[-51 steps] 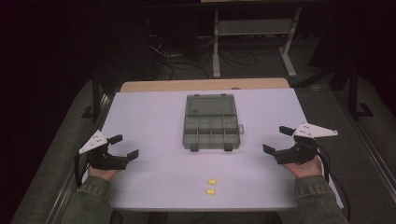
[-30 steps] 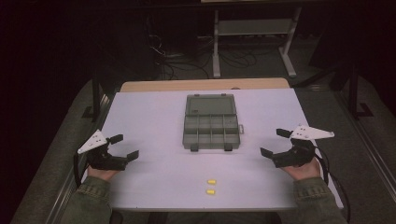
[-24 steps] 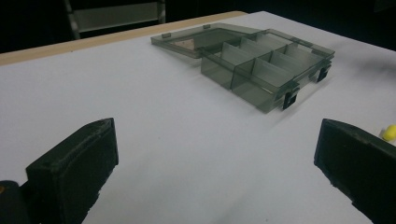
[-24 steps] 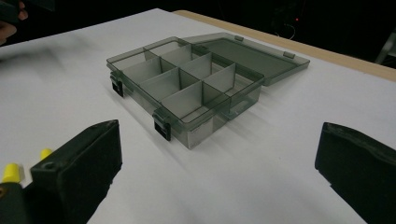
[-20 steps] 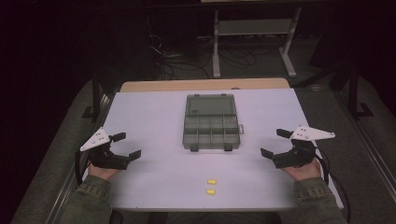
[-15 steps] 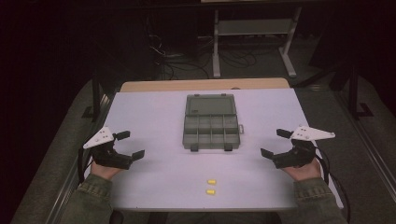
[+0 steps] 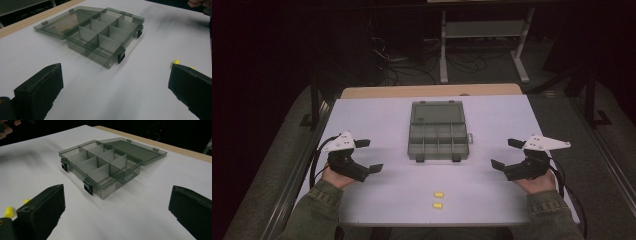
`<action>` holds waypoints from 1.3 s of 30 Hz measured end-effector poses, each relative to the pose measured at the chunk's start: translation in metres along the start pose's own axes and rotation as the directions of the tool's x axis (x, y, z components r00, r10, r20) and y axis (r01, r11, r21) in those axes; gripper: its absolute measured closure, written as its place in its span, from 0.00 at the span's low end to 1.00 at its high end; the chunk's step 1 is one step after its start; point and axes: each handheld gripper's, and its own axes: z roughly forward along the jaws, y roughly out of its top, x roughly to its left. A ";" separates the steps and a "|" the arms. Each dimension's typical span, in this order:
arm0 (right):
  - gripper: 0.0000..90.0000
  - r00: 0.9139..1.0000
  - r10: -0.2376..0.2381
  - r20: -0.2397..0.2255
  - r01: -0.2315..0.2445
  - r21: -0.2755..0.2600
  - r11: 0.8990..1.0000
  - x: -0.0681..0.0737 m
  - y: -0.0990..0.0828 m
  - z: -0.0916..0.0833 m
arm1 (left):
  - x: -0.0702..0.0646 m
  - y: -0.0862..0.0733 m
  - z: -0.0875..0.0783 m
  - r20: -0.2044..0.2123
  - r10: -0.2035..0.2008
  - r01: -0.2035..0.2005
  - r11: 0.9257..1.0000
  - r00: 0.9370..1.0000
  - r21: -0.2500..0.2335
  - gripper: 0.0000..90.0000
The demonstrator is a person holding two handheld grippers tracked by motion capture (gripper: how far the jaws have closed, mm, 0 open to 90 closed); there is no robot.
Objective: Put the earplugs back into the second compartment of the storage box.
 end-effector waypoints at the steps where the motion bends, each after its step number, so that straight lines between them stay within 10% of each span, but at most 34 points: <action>1: 0.00 1.000 -0.001 0.000 0.001 0.000 1.000 0.000 0.000 0.000 | -0.001 0.002 0.002 0.007 0.004 -0.005 1.000 1.000 0.006 0.00; 17: 0.00 1.000 -0.006 -0.005 0.006 -0.002 1.000 0.001 0.000 -0.001 | -0.016 0.017 0.032 0.089 0.070 -0.078 0.993 0.994 0.092 0.00; 39: 0.00 1.000 -0.018 -0.018 0.018 0.002 1.000 0.002 0.000 0.000 | -0.041 0.036 0.076 0.211 0.140 -0.175 0.972 0.967 0.158 0.00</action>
